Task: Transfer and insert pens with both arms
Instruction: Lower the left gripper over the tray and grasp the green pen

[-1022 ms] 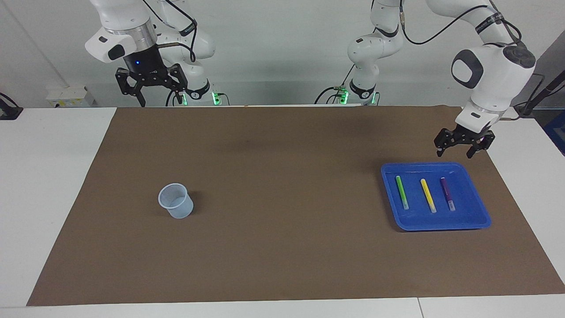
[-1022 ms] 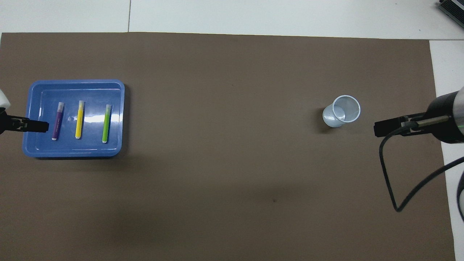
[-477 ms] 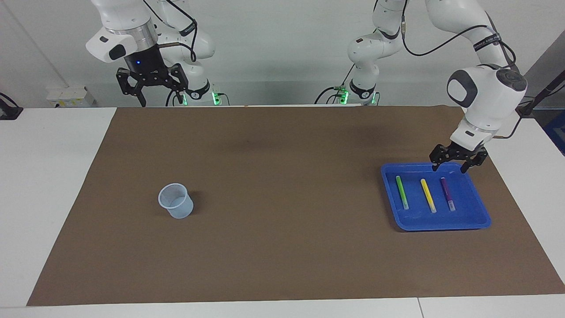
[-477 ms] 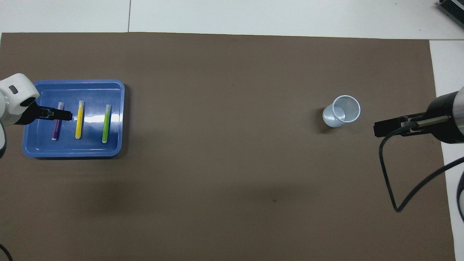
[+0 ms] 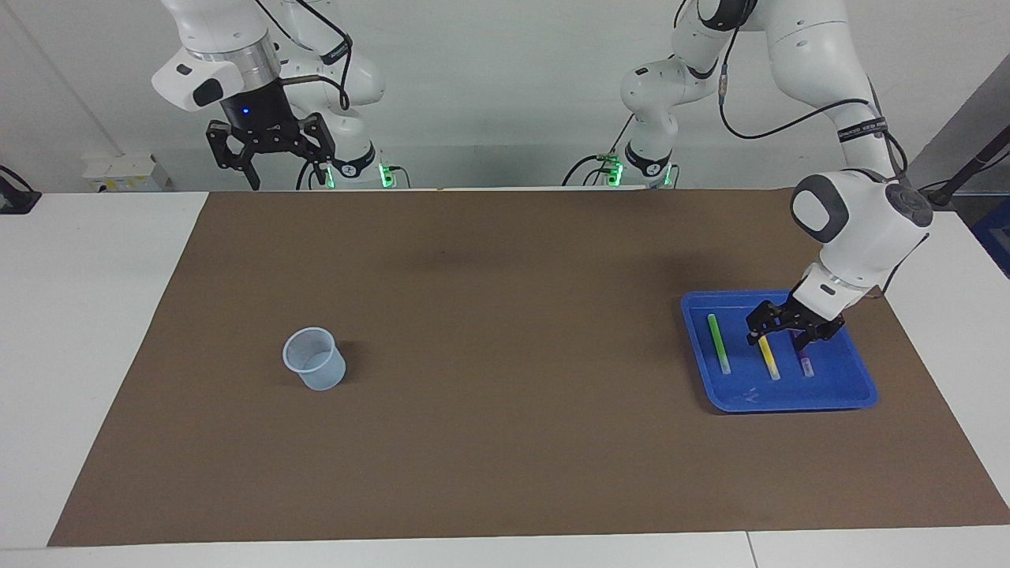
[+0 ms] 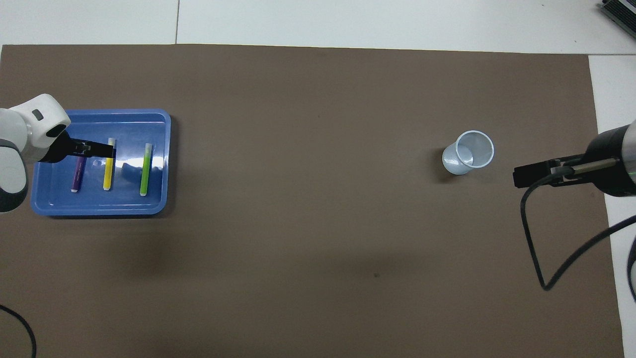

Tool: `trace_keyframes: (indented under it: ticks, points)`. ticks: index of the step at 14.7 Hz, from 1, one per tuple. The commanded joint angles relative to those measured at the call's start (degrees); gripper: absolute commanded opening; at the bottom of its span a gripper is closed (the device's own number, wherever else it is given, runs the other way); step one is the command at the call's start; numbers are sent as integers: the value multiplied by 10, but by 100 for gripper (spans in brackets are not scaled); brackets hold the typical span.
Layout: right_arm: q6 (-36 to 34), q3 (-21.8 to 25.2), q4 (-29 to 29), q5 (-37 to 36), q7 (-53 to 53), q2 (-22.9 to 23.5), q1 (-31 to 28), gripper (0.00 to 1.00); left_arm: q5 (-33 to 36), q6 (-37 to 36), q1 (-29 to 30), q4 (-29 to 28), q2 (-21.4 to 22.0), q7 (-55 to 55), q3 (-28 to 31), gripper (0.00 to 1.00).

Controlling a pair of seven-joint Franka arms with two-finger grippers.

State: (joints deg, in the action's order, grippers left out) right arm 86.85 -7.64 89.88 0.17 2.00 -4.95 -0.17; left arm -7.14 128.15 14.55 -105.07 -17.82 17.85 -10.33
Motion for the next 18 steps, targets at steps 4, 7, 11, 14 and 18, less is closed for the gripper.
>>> trace_keyframes:
  ticks: [4,7,11,14,18]
  points:
    - [-14,1,3,-1,-23,-10,-5,100,-9,-15,-56,-17,-10,-85,6,97]
    - [-15,1,3,-1,-23,-12,-5,100,-4,-18,-47,-21,-11,-84,7,97]
    - [-8,1,7,-1,-23,-14,-5,100,-4,-14,-51,-29,-11,-84,7,96]
    - [-8,2,7,-1,-25,-13,-7,100,-4,-4,-50,-39,-11,-85,7,95]
    - [-9,4,8,-1,-39,-14,-7,100,-4,7,-48,-45,-12,-85,6,94]
